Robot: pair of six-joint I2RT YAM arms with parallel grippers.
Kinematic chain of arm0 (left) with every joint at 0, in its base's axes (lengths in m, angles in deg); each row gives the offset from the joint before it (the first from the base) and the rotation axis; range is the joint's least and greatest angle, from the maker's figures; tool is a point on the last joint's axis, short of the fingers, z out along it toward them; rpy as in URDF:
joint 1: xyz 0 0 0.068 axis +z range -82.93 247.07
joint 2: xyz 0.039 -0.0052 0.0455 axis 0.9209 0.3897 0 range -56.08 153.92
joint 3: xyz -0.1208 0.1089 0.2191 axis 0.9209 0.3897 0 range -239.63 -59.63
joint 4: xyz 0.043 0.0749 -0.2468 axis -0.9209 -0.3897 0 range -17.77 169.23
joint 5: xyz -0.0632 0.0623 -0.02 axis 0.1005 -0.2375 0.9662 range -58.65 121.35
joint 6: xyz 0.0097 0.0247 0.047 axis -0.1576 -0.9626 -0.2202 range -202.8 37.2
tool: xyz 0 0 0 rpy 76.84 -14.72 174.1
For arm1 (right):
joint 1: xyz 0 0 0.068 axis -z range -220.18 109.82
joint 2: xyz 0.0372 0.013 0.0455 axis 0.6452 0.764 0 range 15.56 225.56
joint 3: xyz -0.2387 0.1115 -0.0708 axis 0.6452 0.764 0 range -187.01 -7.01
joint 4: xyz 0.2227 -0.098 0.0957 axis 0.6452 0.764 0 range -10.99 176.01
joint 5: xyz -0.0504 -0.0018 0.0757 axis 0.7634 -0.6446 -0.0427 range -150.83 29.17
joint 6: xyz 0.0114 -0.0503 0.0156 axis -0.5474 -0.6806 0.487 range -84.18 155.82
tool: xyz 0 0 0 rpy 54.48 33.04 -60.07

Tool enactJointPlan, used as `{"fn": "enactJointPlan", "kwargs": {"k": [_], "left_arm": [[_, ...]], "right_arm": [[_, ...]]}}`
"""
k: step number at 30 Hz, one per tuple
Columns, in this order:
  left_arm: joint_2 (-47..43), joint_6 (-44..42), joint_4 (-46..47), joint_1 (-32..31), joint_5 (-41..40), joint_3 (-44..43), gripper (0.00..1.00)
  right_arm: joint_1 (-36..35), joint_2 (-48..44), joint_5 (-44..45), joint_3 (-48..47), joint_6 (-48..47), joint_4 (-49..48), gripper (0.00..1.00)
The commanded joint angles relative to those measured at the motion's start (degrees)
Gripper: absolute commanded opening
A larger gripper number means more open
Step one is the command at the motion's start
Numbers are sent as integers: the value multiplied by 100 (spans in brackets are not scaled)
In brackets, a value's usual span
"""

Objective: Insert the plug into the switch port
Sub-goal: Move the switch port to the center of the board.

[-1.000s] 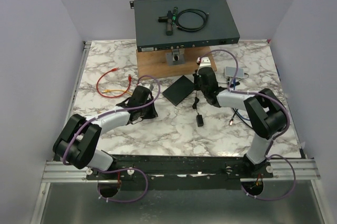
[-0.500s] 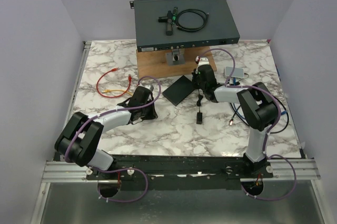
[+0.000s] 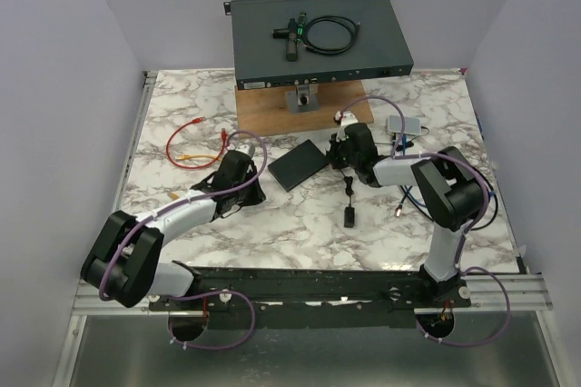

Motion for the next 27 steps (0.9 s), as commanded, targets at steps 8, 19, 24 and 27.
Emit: {"fn": "enactJointPlan", "kwargs": {"k": [8, 19, 24, 27], "left_arm": [[-727, 132, -76, 153, -475, 327, 0], [-1085, 70, 58, 219, -526, 550, 0], [-824, 5, 211, 221, -106, 504, 0], [-763, -8, 255, 219, -19, 495, 0]], "right_arm": [[-740, -680, -766, 520, -103, 235, 1], [-1198, -1279, 86, 401, -726, 714, 1], [-1200, -1168, 786, -14, -1210, 636, 1], [-1200, -798, 697, -437, -1308, 563, 1]]}}
